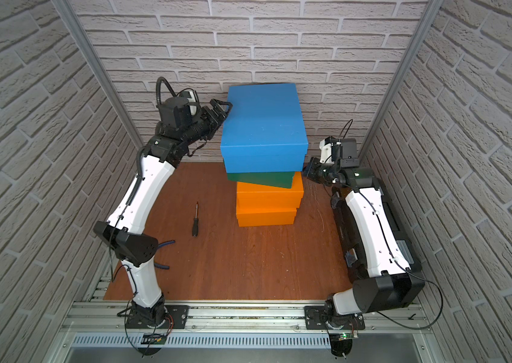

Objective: Stack the shoeboxes
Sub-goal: Adjust the shoebox.

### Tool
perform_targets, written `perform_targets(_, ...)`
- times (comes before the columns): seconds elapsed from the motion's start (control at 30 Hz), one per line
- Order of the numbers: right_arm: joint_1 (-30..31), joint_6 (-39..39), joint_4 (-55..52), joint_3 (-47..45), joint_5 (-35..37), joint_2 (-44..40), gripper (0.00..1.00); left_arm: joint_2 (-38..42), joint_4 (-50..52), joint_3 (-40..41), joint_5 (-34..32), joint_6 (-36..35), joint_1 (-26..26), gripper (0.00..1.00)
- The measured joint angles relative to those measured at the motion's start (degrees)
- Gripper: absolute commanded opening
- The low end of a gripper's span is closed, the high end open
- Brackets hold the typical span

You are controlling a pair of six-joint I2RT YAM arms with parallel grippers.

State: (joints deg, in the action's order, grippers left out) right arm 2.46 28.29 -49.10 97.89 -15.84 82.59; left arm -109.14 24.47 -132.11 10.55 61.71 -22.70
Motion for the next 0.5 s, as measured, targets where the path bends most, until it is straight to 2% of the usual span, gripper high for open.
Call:
perform_targets(0.1, -0.24, 0.22, -0.9, 5.07, 2.95, -1.01, 0.03, 0.02, 0.04, 0.0, 0.33, 0.0, 0.59, 0.98)
perform_targets(0.3, 0.66, 0.17, -0.13, 19.89, 3.34, -1.53, 0.03, 0.02, 1.99, -1.95, 0.9, -0.46, 1.81, 0.98)
perform_targets(0.5, 5.6, -0.04, 0.92, 31.43, 1.31, 3.69, 0.03, 0.33, 2.82, -2.95, 0.96, -1.36, 2.14, 0.98)
